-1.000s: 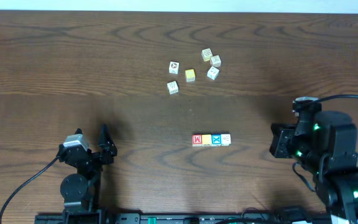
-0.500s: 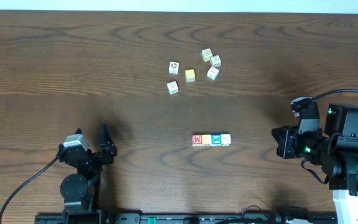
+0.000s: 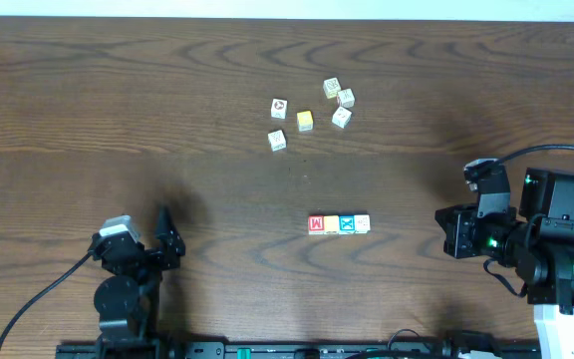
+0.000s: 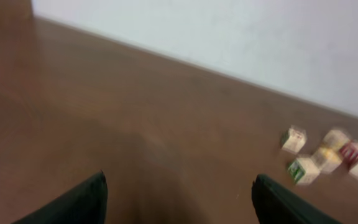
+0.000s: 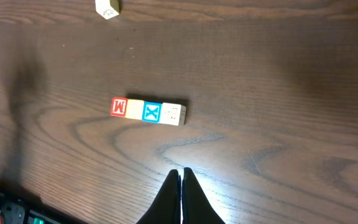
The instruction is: Lift 4 blocks
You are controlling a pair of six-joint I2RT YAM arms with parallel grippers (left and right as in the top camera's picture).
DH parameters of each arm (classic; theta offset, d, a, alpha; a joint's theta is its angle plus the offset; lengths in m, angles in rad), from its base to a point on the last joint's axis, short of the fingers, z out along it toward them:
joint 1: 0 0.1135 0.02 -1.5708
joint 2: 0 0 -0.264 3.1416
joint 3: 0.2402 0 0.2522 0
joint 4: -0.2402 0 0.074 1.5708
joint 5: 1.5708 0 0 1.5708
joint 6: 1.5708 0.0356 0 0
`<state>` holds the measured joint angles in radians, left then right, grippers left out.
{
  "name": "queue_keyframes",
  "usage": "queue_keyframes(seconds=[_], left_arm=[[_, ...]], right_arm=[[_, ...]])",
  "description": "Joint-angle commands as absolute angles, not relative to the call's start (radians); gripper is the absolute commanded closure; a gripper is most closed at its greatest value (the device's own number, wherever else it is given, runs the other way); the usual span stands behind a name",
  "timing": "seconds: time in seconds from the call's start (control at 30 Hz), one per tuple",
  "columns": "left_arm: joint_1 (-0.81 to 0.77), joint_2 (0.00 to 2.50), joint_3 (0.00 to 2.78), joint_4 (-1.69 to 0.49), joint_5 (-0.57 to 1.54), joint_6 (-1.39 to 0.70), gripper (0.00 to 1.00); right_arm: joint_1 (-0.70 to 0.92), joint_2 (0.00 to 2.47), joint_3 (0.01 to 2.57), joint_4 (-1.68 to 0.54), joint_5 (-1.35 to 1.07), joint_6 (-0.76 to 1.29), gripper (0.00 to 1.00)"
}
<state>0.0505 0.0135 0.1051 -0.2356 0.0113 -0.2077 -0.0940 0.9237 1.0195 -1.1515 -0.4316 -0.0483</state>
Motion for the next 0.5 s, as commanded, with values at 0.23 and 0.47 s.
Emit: queue_keyframes(seconds=[0.23, 0.47], left_arm=[[0.049, 0.010, 0.533, -0.570, 0.011, -0.165, 0.25], [0.049, 0.015, 0.605, -0.640, 0.057, -0.179, 0.25]], right_arm=[[-0.197, 0.741, 1.018, -1.169, -0.433, -0.065, 0.99], [-0.320, 0.719, 1.018, -1.163, -0.417, -0.038, 0.99]])
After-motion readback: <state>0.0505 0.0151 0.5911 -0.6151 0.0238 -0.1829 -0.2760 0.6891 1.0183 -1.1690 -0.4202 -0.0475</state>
